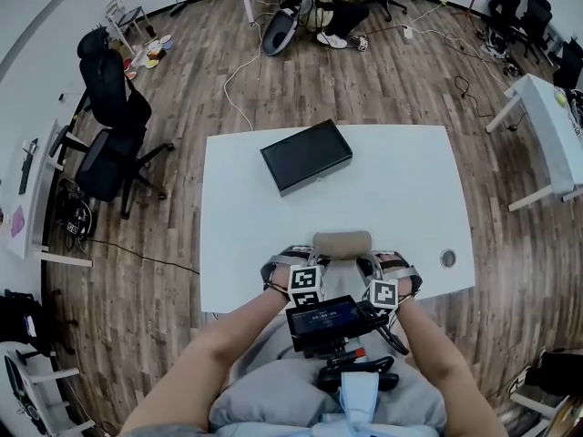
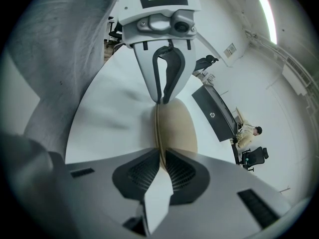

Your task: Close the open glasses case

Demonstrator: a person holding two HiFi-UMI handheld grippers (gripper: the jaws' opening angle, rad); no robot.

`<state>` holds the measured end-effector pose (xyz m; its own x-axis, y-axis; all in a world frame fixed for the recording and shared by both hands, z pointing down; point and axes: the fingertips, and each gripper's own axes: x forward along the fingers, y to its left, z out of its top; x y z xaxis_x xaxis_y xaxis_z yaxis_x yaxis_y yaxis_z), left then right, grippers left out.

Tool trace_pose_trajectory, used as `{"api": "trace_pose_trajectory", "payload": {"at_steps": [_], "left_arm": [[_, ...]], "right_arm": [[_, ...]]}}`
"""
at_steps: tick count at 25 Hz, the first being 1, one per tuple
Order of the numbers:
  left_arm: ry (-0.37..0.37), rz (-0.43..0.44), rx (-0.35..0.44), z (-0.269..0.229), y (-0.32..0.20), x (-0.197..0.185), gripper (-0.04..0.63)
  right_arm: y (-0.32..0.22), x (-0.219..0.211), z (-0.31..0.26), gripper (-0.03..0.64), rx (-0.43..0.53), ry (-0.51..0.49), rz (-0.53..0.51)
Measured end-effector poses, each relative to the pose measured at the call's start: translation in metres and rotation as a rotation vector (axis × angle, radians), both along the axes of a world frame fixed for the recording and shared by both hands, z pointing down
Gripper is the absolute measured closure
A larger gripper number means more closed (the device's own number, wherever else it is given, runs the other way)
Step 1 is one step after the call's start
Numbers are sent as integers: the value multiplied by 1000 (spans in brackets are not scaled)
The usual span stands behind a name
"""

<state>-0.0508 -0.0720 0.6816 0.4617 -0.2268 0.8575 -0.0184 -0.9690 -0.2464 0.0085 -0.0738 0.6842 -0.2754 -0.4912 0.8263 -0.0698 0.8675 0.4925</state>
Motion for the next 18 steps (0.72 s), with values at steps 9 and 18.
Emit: {"api": "trace_pose_trajectory", "payload": {"at_steps": [9,18], "left_arm": [[130,-46,-75,-27,4,1,549],[516,-205,-208,-89,10,-14,549]], "right_arm": [[0,-1,-26,574,-56,-144,106],[2,-20,-111,574,-197,-791,376]]}}
